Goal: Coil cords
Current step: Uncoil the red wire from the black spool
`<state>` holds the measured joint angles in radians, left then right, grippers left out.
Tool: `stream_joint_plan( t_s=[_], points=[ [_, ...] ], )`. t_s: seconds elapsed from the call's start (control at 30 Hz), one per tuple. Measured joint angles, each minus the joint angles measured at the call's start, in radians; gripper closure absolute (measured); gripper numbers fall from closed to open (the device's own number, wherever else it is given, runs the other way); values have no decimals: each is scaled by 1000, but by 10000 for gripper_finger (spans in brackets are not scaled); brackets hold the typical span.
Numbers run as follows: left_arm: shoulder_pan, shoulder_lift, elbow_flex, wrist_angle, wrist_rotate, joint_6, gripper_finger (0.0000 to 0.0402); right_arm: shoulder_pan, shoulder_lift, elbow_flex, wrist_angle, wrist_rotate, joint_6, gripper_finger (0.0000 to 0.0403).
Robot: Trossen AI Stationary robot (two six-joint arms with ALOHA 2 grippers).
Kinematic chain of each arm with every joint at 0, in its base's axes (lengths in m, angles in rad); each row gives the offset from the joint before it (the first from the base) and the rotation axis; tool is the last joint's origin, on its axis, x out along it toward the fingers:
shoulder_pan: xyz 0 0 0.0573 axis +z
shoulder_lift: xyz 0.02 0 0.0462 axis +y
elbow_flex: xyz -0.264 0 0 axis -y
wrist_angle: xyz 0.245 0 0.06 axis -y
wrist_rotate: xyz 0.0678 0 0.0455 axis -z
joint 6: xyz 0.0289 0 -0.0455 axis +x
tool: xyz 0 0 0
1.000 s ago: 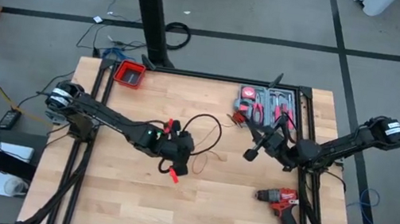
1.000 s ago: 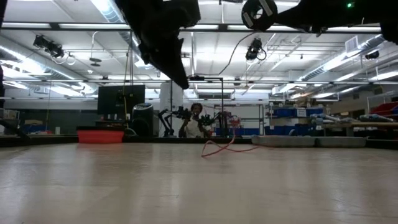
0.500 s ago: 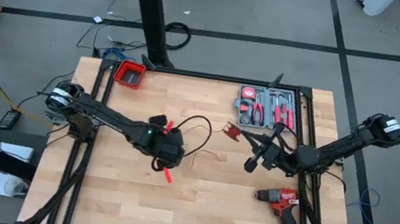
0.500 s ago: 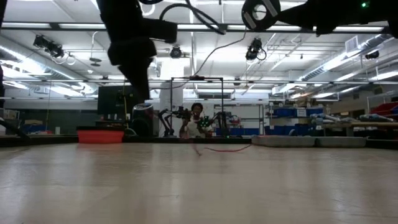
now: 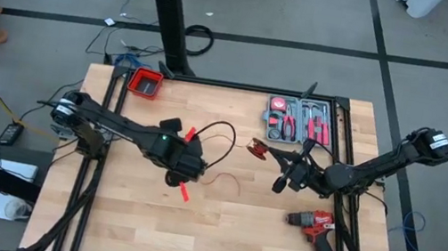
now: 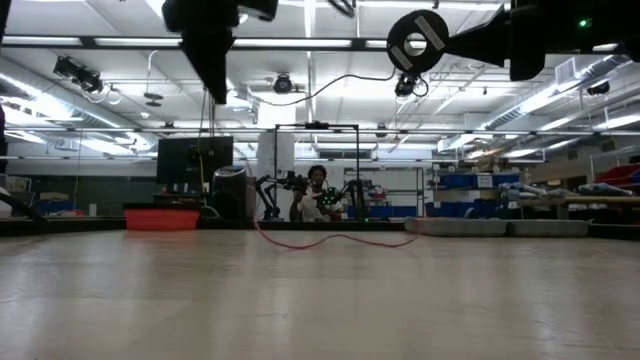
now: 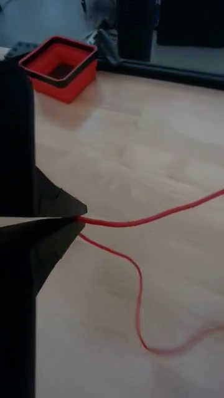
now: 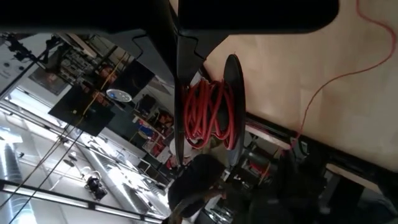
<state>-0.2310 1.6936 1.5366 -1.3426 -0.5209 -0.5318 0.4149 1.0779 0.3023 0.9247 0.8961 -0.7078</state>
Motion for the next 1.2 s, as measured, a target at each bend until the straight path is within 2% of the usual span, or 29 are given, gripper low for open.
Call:
stream_joint_plan(
  t_s=[0.27,0.4,0.57,0.77,0.9,1.2],
  points=[
    [0,0,65,2,-1,27,301,-6,0,0,-7,0,2,403],
    [0,0,65,2,-1,29,273,-6,0,0,-7,0,2,403],
    [0,0,65,108,0,30,267,-9,0,0,-1,-1,35,403],
    [0,0,63,431,1,153,266,-54,0,0,-3,-58,109,403],
    [7,0,63,609,-1,214,266,-69,0,0,-15,-60,150,403],
    [9,91,62,677,-35,214,266,-70,-14,0,-25,-63,153,403]
  ],
)
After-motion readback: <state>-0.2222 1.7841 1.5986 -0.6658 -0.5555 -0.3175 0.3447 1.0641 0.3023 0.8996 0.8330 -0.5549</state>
